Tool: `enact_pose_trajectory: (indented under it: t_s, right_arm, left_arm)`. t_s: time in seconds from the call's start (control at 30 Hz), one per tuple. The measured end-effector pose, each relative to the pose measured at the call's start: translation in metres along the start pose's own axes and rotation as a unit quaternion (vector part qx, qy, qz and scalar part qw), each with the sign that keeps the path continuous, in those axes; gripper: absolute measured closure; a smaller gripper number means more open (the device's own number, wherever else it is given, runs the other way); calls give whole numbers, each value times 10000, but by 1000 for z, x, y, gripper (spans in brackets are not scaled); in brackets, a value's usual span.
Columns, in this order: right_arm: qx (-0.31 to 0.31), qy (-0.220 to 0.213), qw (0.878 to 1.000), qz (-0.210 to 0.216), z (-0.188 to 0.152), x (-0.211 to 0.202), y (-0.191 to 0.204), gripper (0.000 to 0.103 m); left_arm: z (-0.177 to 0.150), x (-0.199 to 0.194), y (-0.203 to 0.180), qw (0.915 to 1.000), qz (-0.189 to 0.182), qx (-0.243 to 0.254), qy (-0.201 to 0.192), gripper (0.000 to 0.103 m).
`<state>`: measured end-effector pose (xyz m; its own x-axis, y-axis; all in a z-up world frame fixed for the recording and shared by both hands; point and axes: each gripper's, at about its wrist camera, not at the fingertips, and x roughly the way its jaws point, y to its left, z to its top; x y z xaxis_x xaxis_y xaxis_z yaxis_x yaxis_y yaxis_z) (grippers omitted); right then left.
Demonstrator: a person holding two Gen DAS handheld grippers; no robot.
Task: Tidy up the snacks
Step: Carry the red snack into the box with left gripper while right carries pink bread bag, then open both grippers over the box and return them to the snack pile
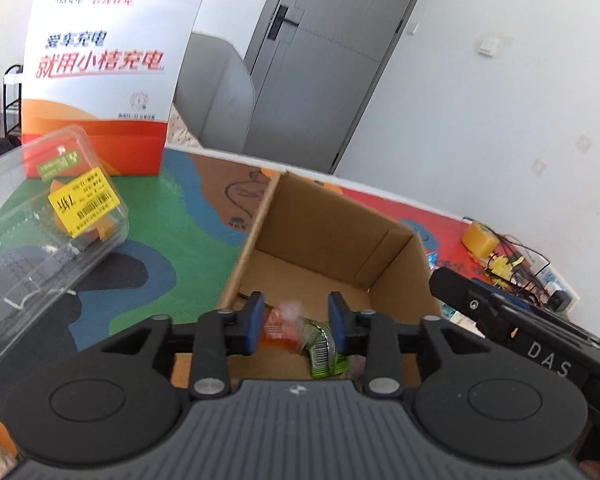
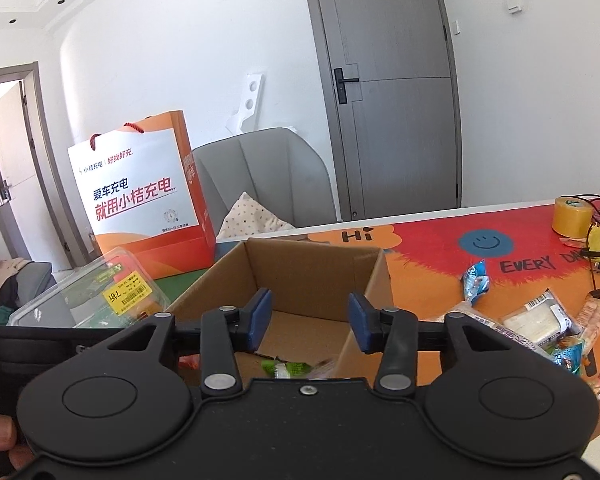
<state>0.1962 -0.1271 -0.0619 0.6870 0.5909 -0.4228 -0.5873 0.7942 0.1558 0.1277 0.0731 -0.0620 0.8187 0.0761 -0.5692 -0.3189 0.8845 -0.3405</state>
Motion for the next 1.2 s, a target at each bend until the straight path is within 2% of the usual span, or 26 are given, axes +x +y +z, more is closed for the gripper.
enact_pose_trajectory:
  t_s: [0.07,0.13,0.23,0.33,0.5,0.63,0.9,1.2]
  right_arm:
    - [46,-42,9999,-79,0,-5,-3,49]
    - [110,-98,9998,-166,0,-10,-8,42]
    - [219,-137,9993,-274,-3,-19,-18,34]
    - [286,-126,9988,-382,-7,-26,-26,27]
    - [412,37,9979,-494,-16,-33,-39,20]
    - [588,91,9970,-498,-23,-41,-51,11]
    - [775,35,9944,-724,-30,-60,-77,0]
    - [1072,71,9906,-841,-35,-83,-112,0]
  left_arm:
    - [0,-5,0,10000,39,-58,-57,50]
    - [0,-9,-2,9999,-64,-73,-61,47]
    - [-2,-13,-7,10000,9,-6,-90,39]
    - [-5,-16,-13,9999,-14,17,-103,29]
    - [-9,-21,-25,9997,1,169,-189,19]
    - [-14,-18,-36,9996,2,270,-122,14]
    - [-25,-14,-67,9983,-23,585,7,11]
    - [-31,-13,-103,9946,-325,962,215,11]
